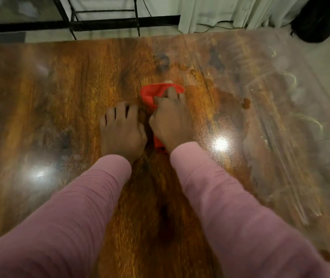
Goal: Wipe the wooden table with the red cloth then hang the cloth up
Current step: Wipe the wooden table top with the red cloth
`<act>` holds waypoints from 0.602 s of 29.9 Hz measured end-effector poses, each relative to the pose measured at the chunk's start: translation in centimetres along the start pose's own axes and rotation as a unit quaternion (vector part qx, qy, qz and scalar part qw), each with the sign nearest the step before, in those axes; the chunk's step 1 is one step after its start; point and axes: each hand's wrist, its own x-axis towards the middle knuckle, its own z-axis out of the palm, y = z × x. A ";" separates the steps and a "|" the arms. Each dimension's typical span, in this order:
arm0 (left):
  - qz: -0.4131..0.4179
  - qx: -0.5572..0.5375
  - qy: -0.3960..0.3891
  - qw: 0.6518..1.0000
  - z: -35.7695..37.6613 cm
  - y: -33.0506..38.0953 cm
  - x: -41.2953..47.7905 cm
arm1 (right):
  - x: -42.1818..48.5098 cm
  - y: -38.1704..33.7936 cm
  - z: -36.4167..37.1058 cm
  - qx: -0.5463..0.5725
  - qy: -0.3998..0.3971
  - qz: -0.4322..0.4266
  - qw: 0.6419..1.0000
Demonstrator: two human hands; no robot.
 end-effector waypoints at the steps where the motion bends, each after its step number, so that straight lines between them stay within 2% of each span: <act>1: 0.004 0.000 0.003 1.000 -0.1 -0.1 0.2 | 0.3 1.3 -0.4 -0.006 -0.003 -0.003 1.000; 3: 0.007 0.004 0.002 1.000 -0.2 -0.3 0.6 | 1.5 4.9 -1.3 -0.029 0.016 0.062 0.998; 6: 0.018 0.018 0.010 1.000 -0.3 -0.2 1.8 | 4.3 9.0 -2.7 -0.064 0.055 0.221 0.972; 8: 0.008 0.016 0.019 1.000 -0.2 0.0 3.3 | 5.7 9.0 -2.5 -0.061 0.072 0.263 0.960; 10: -0.002 0.010 0.023 1.000 0.0 0.4 5.0 | 6.3 7.0 -1.7 -0.069 0.069 0.237 0.967; 15: -0.030 0.023 0.017 0.999 0.1 0.8 9.0 | 5.9 0.6 0.7 0.009 0.002 0.042 0.999; 18: -0.038 0.039 0.002 0.999 0.6 0.3 10.6 | 5.3 1.3 0.4 -0.017 -0.009 -0.019 1.000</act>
